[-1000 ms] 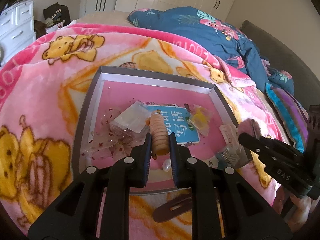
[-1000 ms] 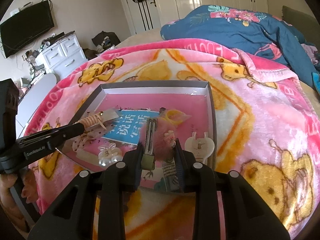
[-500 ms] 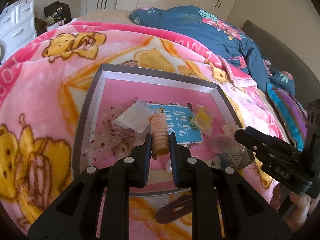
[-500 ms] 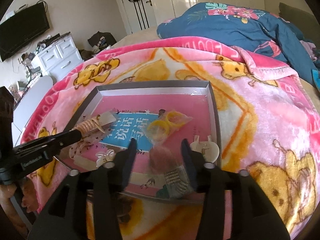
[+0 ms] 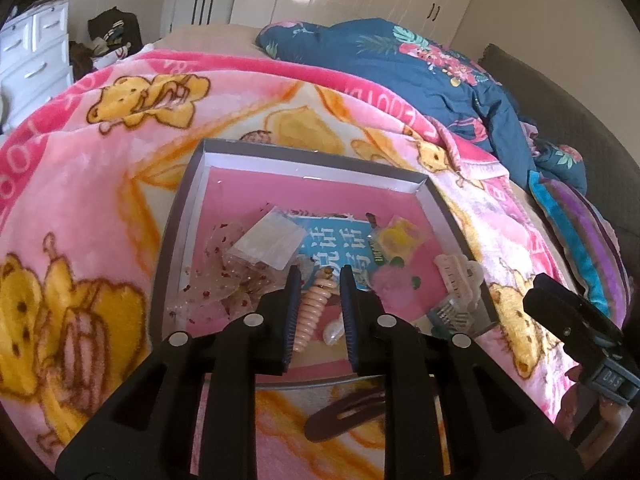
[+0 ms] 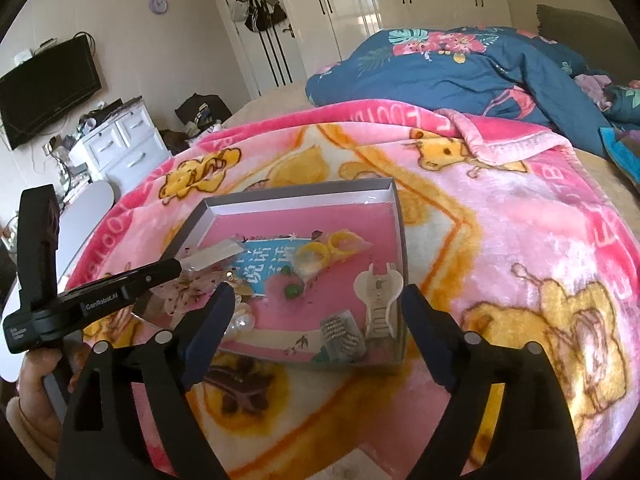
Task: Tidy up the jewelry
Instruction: 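Withdraw both tools from the box toward the last items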
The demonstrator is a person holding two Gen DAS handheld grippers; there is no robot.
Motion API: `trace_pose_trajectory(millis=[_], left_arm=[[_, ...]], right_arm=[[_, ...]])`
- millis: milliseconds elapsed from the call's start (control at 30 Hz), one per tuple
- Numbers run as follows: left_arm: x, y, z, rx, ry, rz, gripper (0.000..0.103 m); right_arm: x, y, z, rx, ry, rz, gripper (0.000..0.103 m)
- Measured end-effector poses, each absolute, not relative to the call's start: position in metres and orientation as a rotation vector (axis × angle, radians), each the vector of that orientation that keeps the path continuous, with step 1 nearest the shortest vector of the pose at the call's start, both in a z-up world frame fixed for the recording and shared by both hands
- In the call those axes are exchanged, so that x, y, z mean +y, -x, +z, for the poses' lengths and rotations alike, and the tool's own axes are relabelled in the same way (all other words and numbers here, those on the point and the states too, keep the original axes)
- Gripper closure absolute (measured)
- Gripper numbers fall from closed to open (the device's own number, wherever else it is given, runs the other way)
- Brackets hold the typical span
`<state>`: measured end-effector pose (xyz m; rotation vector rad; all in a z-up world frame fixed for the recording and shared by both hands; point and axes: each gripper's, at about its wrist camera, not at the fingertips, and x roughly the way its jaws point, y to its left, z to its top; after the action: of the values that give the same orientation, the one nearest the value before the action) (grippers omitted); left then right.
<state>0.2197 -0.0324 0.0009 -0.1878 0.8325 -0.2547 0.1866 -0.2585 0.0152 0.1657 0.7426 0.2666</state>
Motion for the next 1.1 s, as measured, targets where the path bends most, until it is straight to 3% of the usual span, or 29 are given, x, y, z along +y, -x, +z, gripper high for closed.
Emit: trace_pose_trajectory(millis=[333, 733, 800, 1000, 1100], left_arm=[[-0.038, -0.2, 0.033, 0.777, 0.164, -0.27, 0.07], [-0.042, -0.176, 0.068, 0.696, 0.133, -0.273, 0.04], [-0.042, -0.173, 0.071, 0.69, 0.126, -0.27, 0.028], [-0.044, -0.164, 0.076, 0.678, 0.118, -0.266, 0.013], [-0.044, -0.159, 0.077, 0.677, 0.109, -0.265, 0.011]], right_arm=[[-0.263, -0.168, 0.03, 0.715, -0.167, 0.273, 0.015], [-0.268, -0.15, 0.04, 0.697, -0.15, 0.273, 0.011], [-0.269, -0.146, 0.041, 0.694, -0.14, 0.272, 0.011], [-0.272, -0.134, 0.042, 0.691, -0.117, 0.273, 0.007], [-0.274, -0.128, 0.041, 0.693, -0.103, 0.272, 0.007]])
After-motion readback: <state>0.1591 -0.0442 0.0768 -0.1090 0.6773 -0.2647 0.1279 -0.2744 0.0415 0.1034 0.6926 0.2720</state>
